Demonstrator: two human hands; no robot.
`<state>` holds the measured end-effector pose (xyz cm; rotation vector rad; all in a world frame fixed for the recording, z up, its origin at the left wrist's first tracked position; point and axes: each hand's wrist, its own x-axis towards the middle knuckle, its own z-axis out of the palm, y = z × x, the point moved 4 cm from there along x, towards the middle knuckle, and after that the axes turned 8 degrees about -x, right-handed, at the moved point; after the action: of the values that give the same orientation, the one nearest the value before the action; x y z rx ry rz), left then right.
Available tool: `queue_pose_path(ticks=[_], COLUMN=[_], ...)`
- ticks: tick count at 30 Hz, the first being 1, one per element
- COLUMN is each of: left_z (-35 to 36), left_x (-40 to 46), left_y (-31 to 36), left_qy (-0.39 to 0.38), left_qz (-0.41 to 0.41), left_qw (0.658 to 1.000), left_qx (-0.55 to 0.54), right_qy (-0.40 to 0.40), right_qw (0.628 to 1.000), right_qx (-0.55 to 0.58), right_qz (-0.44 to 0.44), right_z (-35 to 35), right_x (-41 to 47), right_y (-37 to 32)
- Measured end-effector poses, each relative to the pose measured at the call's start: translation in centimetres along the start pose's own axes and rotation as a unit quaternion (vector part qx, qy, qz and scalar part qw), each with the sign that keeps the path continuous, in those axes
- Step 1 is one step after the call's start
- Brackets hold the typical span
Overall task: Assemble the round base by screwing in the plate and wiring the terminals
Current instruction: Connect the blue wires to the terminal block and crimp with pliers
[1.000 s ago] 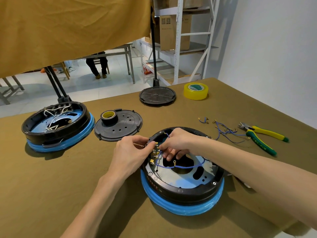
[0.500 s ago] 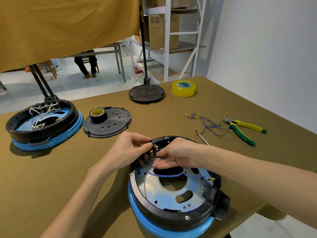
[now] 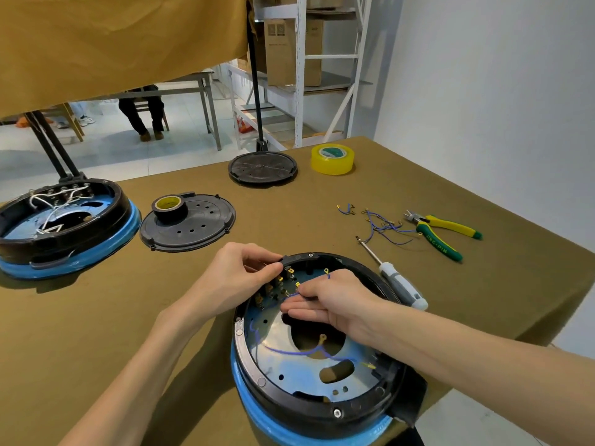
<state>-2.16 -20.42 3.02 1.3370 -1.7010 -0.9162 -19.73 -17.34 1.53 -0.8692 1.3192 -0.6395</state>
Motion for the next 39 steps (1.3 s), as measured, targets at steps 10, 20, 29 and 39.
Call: queue_pose_path(ticks=[10,20,29,39], left_z=[0.10,0.10,0.08,0.15], left_x=[-0.20,-0.17,-0.26,-0.15], left_y=[-0.26,-0.28,-0.23,-0.39], left_qy=[0.006,0.003,-0.004,-0.001], left_qz=[0.016,0.009,0.021,0.025], left_qw=[1.000,1.000,1.000,1.000], left_qx=[-0.008,-0.010,-0.002,-0.002], right_qy=[-0.006,-0.009,-0.004,0.000], right_qw=[0.999,1.000,1.000,0.999], right_qx=[-0.029,-0.027,-0.028,-0.036], right_qz=[0.020,0.004,0.007,0.020], right_z=[0.38,0.31,0.32,0.47], right_x=[0.58,0.49,0.35,0.54], right_y=[-0.58,-0.40,-0.70,-1.03])
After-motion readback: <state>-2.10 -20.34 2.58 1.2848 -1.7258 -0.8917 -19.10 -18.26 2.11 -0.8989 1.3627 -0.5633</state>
